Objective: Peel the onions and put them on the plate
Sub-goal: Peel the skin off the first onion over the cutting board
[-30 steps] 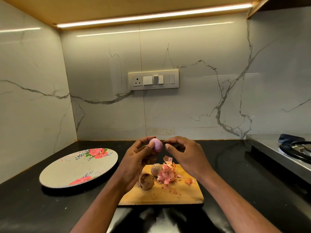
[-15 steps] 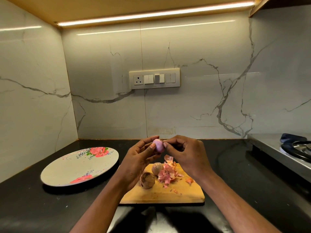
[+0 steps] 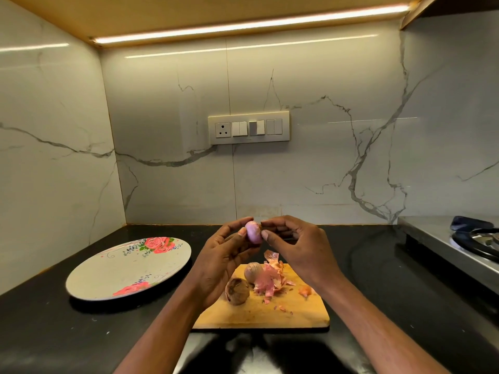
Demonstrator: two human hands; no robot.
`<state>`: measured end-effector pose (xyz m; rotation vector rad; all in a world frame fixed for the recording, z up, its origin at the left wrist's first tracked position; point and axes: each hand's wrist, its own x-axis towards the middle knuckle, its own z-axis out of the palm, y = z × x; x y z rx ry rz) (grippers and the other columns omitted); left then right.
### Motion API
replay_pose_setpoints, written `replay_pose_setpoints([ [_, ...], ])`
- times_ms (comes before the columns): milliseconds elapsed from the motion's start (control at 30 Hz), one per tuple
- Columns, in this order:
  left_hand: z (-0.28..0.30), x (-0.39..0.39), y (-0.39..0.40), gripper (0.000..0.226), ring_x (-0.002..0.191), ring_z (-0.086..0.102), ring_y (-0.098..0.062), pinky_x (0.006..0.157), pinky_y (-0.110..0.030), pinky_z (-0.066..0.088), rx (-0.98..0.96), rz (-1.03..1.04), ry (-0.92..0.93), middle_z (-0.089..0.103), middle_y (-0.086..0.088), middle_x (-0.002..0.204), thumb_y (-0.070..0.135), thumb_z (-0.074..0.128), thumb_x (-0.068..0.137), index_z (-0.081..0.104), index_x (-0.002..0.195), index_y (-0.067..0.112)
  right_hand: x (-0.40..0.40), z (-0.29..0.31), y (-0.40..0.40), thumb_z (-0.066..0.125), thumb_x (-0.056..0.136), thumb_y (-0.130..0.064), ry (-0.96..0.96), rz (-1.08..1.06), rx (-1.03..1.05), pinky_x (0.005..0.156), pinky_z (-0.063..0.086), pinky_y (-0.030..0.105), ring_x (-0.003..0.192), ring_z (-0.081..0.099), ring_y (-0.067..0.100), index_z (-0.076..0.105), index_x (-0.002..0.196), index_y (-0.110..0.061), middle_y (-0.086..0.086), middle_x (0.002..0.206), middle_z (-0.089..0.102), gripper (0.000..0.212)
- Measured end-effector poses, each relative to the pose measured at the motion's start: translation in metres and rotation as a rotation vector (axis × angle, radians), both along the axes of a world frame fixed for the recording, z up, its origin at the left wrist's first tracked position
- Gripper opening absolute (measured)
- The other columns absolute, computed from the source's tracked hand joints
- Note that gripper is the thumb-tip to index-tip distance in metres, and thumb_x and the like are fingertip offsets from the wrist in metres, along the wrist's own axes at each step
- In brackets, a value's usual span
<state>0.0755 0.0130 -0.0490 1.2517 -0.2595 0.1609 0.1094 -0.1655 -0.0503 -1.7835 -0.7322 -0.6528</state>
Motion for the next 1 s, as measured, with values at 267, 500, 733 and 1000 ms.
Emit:
replay_pose_setpoints([
  [267,-0.0017,0.0014,-0.0004,0.044,0.110,0.069,-0.021,0.090,-0.030,0.058,0.087,0.077,-0.056,0.071,-0.008,0.120,0.022,0.065,0.080,0.063,0.124,0.017,-0.0028,-0.0048,0.0040,0.072,0.087,-0.037,-0.121,-0.091,-0.082,0.076,0.052,0.007,0.090,0.068,-0.006,0.076,0.112,-0.023,-0.013,0.099,0.076,0.029],
  [500,-0.0034,0.0020,-0.0001,0.043,0.110,0.070,-0.021,0.088,-0.028,0.058,0.089,0.072,-0.050,0.072,-0.007,0.119,0.021,0.065,0.082,0.063,0.124,0.016,-0.0040,-0.0065,0.0062,0.072,0.088,-0.034,-0.128,-0.116,-0.078,0.073,0.054,0.009,0.086,0.070,-0.002,0.077,0.109,-0.022,-0.011,0.096,0.077,0.025],
  [733,-0.0021,0.0015,0.0008,0.046,0.111,0.069,-0.022,0.091,-0.030,0.058,0.064,0.052,-0.030,0.071,-0.008,0.120,0.020,0.065,0.082,0.062,0.127,0.014,-0.0015,-0.0057,0.0053,0.074,0.089,-0.028,-0.098,-0.109,-0.052,0.072,0.056,0.013,0.082,0.070,-0.001,0.079,0.103,-0.021,-0.011,0.089,0.076,0.016],
  [1000,-0.0008,-0.0001,-0.0012,0.040,0.109,0.071,-0.023,0.085,-0.029,0.060,0.015,-0.001,-0.016,0.074,-0.006,0.112,0.016,0.060,0.086,0.063,0.125,0.013,0.0015,-0.0047,0.0050,0.073,0.089,-0.029,-0.013,-0.110,0.036,0.071,0.059,0.019,0.080,0.071,0.001,0.077,0.098,-0.020,-0.012,0.084,0.074,0.013],
])
